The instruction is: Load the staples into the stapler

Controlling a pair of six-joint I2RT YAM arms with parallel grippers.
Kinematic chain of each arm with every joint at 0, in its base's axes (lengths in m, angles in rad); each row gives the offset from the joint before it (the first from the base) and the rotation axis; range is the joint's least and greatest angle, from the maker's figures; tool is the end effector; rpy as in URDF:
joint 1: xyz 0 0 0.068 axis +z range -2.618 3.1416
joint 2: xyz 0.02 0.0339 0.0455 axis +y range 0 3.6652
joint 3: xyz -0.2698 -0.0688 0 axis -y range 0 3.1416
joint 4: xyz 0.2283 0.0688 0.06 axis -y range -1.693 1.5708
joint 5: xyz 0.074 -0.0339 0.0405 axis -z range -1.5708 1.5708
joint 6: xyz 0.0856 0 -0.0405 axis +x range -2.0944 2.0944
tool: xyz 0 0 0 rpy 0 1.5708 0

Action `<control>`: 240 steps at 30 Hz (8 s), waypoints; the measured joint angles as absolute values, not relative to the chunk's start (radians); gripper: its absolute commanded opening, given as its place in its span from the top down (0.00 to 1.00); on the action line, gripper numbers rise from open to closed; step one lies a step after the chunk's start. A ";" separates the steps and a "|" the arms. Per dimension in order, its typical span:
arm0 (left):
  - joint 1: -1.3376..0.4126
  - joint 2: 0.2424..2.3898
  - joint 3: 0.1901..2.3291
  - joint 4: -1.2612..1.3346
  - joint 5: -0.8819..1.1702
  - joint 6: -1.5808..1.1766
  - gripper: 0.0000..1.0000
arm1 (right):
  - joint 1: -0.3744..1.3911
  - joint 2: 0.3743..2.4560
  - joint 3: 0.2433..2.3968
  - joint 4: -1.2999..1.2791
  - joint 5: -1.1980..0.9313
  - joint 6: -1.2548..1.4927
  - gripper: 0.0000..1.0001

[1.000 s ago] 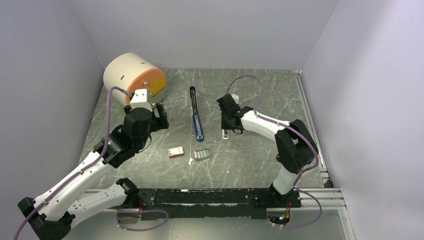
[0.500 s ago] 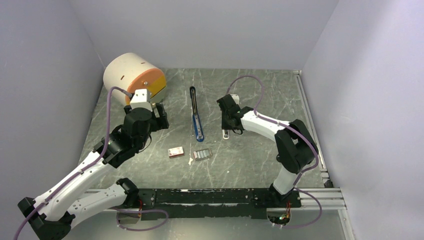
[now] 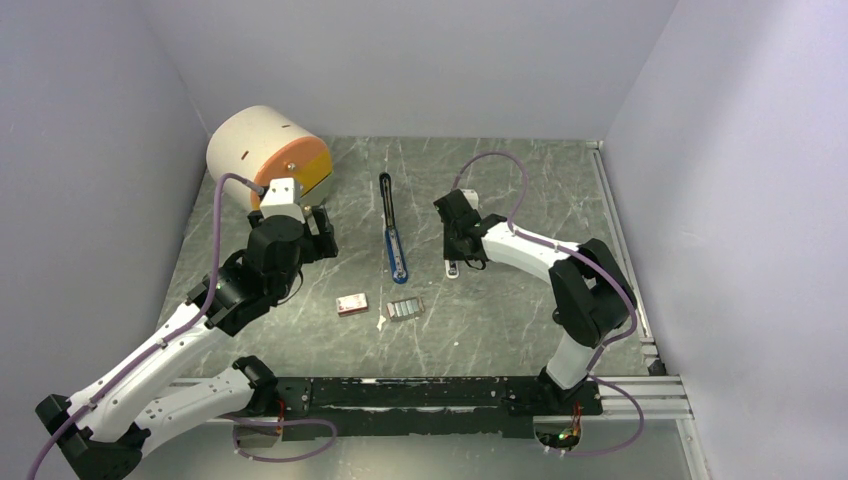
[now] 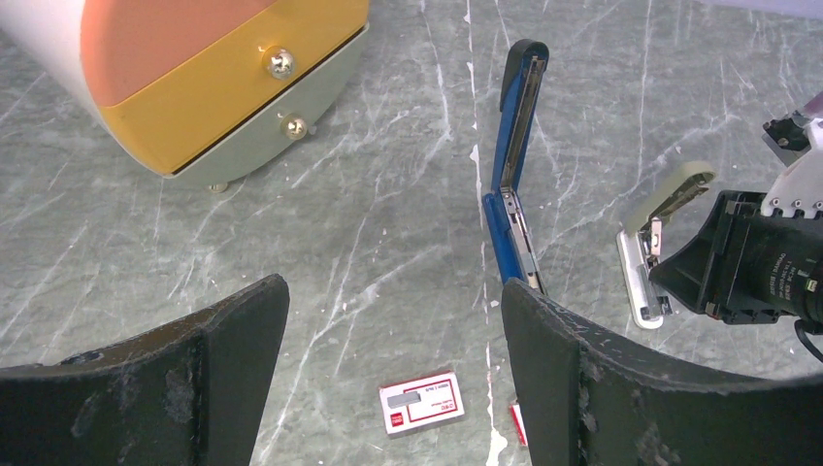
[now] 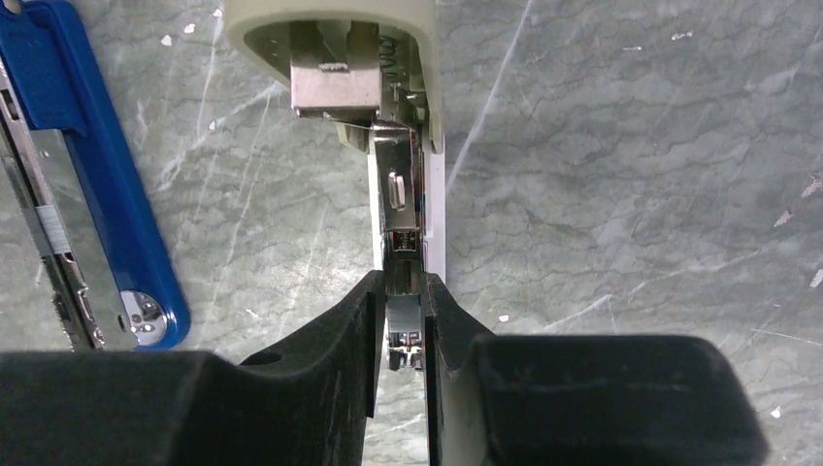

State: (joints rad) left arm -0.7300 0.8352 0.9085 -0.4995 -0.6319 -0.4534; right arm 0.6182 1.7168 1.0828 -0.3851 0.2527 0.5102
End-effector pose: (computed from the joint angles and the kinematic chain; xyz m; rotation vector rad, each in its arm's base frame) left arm 0.1772 -0.0907 0.3309 -0.1325 1.9097 -0.1648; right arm 0.3066 0.1918 0.1599 -0.0459 2.5437 0.1119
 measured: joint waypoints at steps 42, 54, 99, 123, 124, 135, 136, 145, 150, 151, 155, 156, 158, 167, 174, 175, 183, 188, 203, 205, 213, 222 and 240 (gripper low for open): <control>-0.730 0.855 0.908 -0.499 -0.620 -0.465 0.14 | 0.577 1.753 1.330 -0.405 0.305 0.364 0.34; -0.730 0.875 0.908 -0.499 -0.588 -0.468 0.12 | 0.553 1.827 1.366 -0.403 0.297 0.331 0.67; -0.874 1.873 1.139 0.010 0.027 -0.750 0.68 | 0.532 1.717 1.232 -0.392 0.350 0.469 0.79; -0.846 2.011 1.134 0.148 0.163 -0.805 0.91 | 0.522 1.630 1.142 -0.375 0.275 0.484 0.79; -0.846 2.011 1.134 0.148 0.163 -0.805 0.90 | 0.528 1.615 1.127 -0.378 0.274 0.487 0.79; -0.846 2.015 1.138 0.143 0.160 -0.801 0.87 | 0.621 1.536 1.003 -0.443 0.285 0.540 0.81; -0.846 2.015 1.138 0.143 0.160 -0.801 0.87 | 0.626 1.536 0.997 -0.445 0.285 0.546 0.81; -0.846 2.016 1.138 0.144 0.160 -0.801 0.88 | 0.654 1.561 0.963 -0.436 0.294 0.583 0.82; -0.842 2.004 1.116 0.161 0.154 -0.809 0.88 | 0.661 1.603 0.940 -0.407 0.282 0.599 0.83; -0.840 2.000 1.109 0.172 0.150 -0.811 0.88 | 0.661 1.608 0.937 -0.401 0.281 0.601 0.83; -0.827 1.984 1.062 0.205 0.132 -0.827 0.87 | 0.664 1.639 0.935 -0.382 0.280 0.607 0.84; -0.825 1.979 1.052 0.213 0.131 -0.830 0.86 | 0.664 1.641 0.936 -0.381 0.281 0.607 0.84; -0.824 1.959 1.034 0.210 0.122 -0.830 0.85 | 0.665 1.649 0.936 -0.381 0.282 0.609 0.84; -0.824 1.871 1.018 0.125 0.105 -0.799 0.79 | 0.667 1.655 0.977 -0.430 0.293 0.602 0.66; -0.824 1.810 1.056 0.067 0.115 -0.752 0.77 | 0.624 1.655 1.046 -0.482 0.304 0.537 0.44; -0.824 1.803 1.057 0.057 0.115 -0.746 0.77 | 0.617 1.656 1.056 -0.486 0.305 0.530 0.40; -0.812 1.735 1.056 -0.023 0.094 -0.721 0.72 | 0.602 1.658 1.147 -0.500 0.283 0.453 0.34; -0.761 1.614 1.005 -0.051 0.050 -0.722 0.64 | 0.601 1.642 1.170 -0.475 0.229 0.406 0.35; -0.568 1.260 0.714 -0.108 -0.187 -0.839 0.33 | 0.715 1.769 1.487 -0.215 0.095 0.288 0.15; -0.564 1.258 0.697 -0.111 -0.196 -0.853 0.28 | 0.732 1.824 1.548 -0.207 0.117 0.281 0.15; -0.557 1.241 0.636 -0.109 -0.197 -0.883 0.25 | 0.744 2.050 1.757 -0.219 0.241 0.263 0.20; -0.557 1.268 0.613 -0.064 -0.127 -0.887 0.27 | 0.743 2.228 1.989 -0.282 0.278 0.237 0.31; -0.557 1.376 0.604 0.039 -0.014 -0.875 0.53 | 0.740 2.288 2.025 -0.358 0.327 0.233 0.73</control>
State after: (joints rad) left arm -0.5568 1.3762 0.6044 0.0387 -0.0143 -0.8753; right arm 0.7399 2.2883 2.0251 -0.3576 0.3267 0.2333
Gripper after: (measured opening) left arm 0.532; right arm 0.358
